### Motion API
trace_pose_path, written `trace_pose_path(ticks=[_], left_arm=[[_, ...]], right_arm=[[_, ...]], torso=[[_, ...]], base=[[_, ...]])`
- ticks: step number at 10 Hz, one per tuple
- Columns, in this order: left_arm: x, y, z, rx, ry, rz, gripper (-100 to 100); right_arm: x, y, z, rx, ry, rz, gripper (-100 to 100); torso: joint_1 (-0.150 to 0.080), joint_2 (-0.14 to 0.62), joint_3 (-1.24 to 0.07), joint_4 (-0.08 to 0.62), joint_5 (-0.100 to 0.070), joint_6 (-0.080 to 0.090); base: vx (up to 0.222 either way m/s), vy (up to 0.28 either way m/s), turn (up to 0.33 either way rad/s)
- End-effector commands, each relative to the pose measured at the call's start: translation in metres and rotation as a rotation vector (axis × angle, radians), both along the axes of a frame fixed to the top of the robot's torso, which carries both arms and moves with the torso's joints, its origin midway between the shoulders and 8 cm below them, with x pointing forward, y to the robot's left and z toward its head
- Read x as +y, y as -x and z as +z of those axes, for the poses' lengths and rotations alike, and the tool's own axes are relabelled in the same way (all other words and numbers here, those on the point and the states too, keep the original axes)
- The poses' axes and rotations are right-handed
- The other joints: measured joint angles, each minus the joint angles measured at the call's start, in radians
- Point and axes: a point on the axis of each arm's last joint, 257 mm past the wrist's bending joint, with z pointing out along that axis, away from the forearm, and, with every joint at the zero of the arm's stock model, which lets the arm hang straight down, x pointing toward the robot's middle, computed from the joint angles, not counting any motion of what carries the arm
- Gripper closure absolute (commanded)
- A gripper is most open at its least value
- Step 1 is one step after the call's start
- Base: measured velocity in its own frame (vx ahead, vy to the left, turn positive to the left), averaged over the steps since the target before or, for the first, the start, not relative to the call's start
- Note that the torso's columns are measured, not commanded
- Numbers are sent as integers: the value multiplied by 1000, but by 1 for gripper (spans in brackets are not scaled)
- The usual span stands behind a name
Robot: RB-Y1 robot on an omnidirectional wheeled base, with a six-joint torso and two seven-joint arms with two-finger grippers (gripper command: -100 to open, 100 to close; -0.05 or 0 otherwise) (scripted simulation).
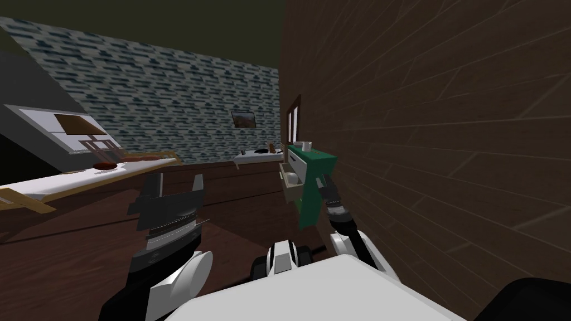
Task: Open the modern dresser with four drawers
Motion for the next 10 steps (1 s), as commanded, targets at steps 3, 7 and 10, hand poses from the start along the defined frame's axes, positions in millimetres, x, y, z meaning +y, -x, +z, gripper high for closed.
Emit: trace_pose_path(ticks=[3, 7, 10], left_arm=[[0, 0, 0, 0, 0, 0, 0], [0, 0, 0, 0, 0, 0, 0], [0, 0, 0, 0, 0, 0, 0]], right_arm=[[-5, -29, -88, 251, 119, -33, -100], [-16, -38, -152, 426, 192, -70, -100], [-30, -38, -212, 583, 275, -107, -100]], torso=[[-4, 2, 1, 0, -1, 0], [-4, 1, 1, 0, -1, 0], [-2, 1, 0, 0, 0, 0]], base=[[87, 177, 28], [76, 158, 24], [67, 149, 30]])
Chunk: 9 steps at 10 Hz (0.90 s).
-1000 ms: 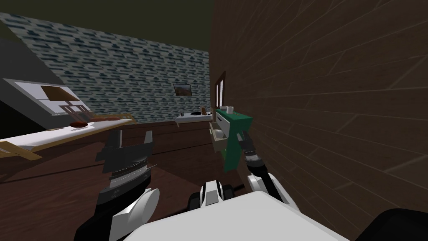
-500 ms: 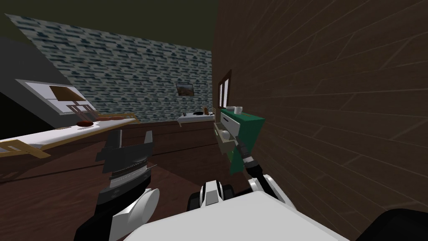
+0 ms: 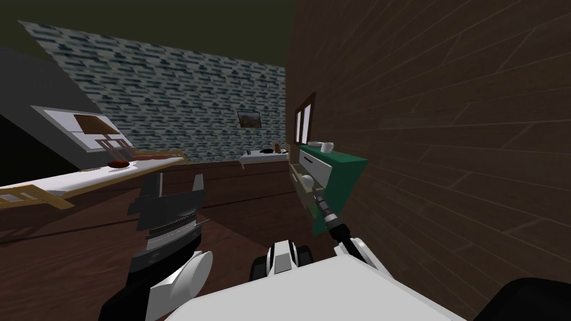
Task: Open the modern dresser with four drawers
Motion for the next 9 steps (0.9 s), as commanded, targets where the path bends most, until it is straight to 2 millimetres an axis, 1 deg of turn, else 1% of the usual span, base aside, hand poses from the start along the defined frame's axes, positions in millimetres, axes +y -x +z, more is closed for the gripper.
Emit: trace_pose_path(ticks=[1, 2, 3, 4, 5, 6, 7, 8, 9], left_arm=[[0, 0, 0, 0, 0, 0, 0], [0, 0, 0, 0, 0, 0, 0], [0, 0, 0, 0, 0, 0, 0], [0, 0, 0, 0, 0, 0, 0], [0, 0, 0, 0, 0, 0, 0], [0, 0, 0, 0, 0, 0, 0], [0, 0, 0, 0, 0, 0, 0], [0, 0, 0, 0, 0, 0, 0], [0, 0, 0, 0, 0, 0, 0]], right_arm=[[-15, -1, -41, 110, 50, -30, -100], [-23, 2, -70, 187, 96, -46, -100], [-25, 3, -75, 202, 97, -53, -100], [-36, 8, -100, 276, 147, -74, -100], [-38, 10, -109, 294, 147, -78, -100], [-50, 17, -134, 370, 200, -101, -100], [-52, 20, -142, 386, 200, -103, -100], [-65, 27, -163, 454, 256, -126, -100], [-68, 31, -171, 474, 257, -129, -100]], torso=[[1, 1, 1, 0, 0, 0], [-1, 0, 0, 0, 0, 0], [1, -2, -1, 0, 0, 0], [1, -1, -1, 0, 0, 0], [2, 0, 0, 0, 0, 0], [-1, 2, 1, 0, 0, 0], [1, 0, 0, 0, 0, 0], [-1, 0, 0, 0, 0, 0], [2, -1, 0, 0, 0, 0]], base=[[68, 124, 17], [107, 151, 38], [99, 158, 19], [81, 176, 38], [65, 150, 17], [101, 175, 37], [99, 142, 18], [106, 185, 39], [92, 163, 17]])
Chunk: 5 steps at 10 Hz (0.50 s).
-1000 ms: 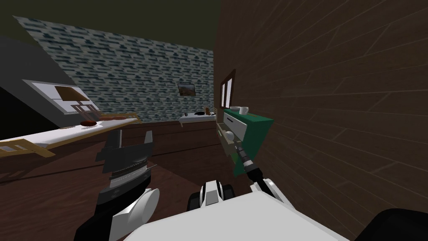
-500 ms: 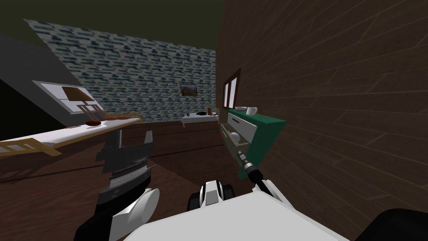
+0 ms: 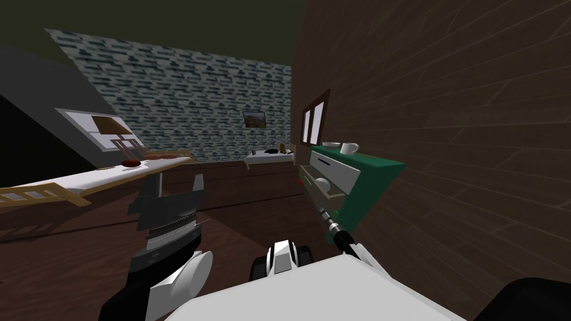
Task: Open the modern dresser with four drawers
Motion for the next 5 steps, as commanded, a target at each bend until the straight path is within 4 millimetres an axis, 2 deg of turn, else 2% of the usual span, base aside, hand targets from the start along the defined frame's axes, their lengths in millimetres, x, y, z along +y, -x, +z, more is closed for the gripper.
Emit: trace_pose_path(ticks=[1, 3, 4, 5], left_arm=[[0, 0, 0, 0, 0, 0, 0], [0, 0, 0, 0, 0, 0, 0], [0, 0, 0, 0, 0, 0, 0], [0, 0, 0, 0, 0, 0, 0]], right_arm=[[-23, 18, -43, 124, 86, -34, -100], [-28, 24, -56, 154, 87, -45, -100], [-45, 37, -77, 228, 149, -66, -100], [-47, 40, -82, 242, 149, -71, -100]], torso=[[-2, 1, 1, 0, 0, 0], [-4, 2, 1, 0, -1, 0], [-7, 4, 2, 1, -2, 0], [-2, 2, 1, 1, -1, 0]], base=[[101, 162, 41], [66, 89, 8], [65, 105, 46], [83, 110, 21]])
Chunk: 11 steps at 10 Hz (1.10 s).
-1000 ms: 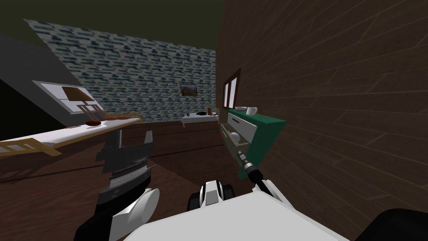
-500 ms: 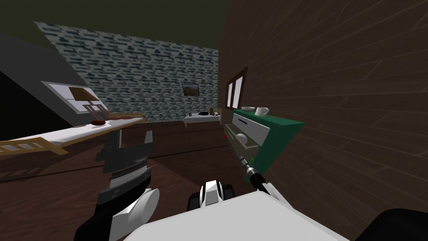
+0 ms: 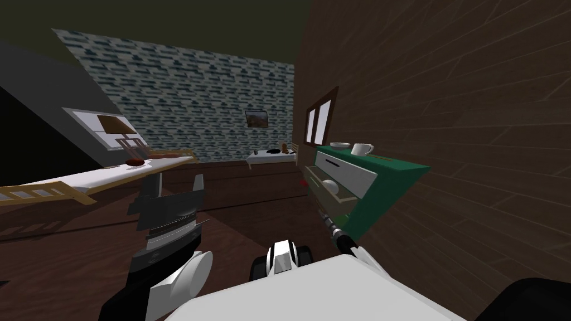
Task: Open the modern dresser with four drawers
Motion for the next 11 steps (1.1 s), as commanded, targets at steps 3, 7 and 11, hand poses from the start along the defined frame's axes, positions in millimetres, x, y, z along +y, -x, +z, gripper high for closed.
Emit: trace_pose_path(ticks=[3, 7, 11], left_arm=[[0, 0, 0, 0, 0, 0, 0], [0, 0, 0, 0, 0, 0, 0], [0, 0, 0, 0, 0, 0, 0]], right_arm=[[-49, 44, -55, 203, 157, -57, -100], [-93, 78, -83, 347, 288, -99, -100], [-143, 119, -104, 499, 421, -151, -100]], torso=[[2, -3, -2, -1, 1, 0], [-2, 2, 1, 0, 0, 0], [0, 0, -1, 0, 1, 0]], base=[[121, 160, 30], [124, 130, 28], [125, 104, 25]])
